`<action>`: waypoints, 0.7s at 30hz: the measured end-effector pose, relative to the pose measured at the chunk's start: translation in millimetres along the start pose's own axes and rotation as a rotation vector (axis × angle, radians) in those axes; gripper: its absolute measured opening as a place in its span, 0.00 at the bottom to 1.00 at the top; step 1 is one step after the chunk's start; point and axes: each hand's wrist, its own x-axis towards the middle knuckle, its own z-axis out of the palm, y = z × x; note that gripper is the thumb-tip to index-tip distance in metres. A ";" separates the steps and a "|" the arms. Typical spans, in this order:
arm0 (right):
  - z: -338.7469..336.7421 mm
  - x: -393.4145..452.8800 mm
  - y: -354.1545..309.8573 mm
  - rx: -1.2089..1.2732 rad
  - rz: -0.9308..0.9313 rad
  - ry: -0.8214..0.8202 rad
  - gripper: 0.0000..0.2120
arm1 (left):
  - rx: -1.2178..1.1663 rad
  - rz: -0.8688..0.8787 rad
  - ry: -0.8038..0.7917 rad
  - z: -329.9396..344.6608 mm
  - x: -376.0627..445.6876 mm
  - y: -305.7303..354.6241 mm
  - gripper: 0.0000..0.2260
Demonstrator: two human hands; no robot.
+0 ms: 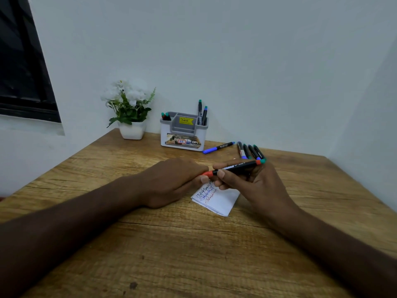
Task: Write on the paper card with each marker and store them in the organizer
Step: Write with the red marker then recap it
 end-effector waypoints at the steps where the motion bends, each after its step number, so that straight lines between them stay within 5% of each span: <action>1: 1.9 -0.1 0.2 -0.022 -0.007 0.013 0.11 | -0.002 0.000 0.003 1.8 0.1 -0.6 0.23; 10: 8.1 0.6 -1.3 -0.037 0.028 0.016 0.08 | -0.004 -0.003 0.013 -1.6 3.1 -1.7 0.14; 14: 1.8 1.4 -15.0 0.081 -0.031 0.135 0.13 | -0.195 0.076 0.049 -3.1 4.3 -6.1 0.20; 17: -8.3 17.4 -27.7 0.021 -0.089 0.170 0.08 | -0.173 0.148 0.019 -3.2 4.2 -8.4 0.18; 21: -13.3 67.5 -44.8 -0.070 -0.170 0.258 0.27 | -0.153 0.159 -0.013 -3.3 2.4 -11.9 0.21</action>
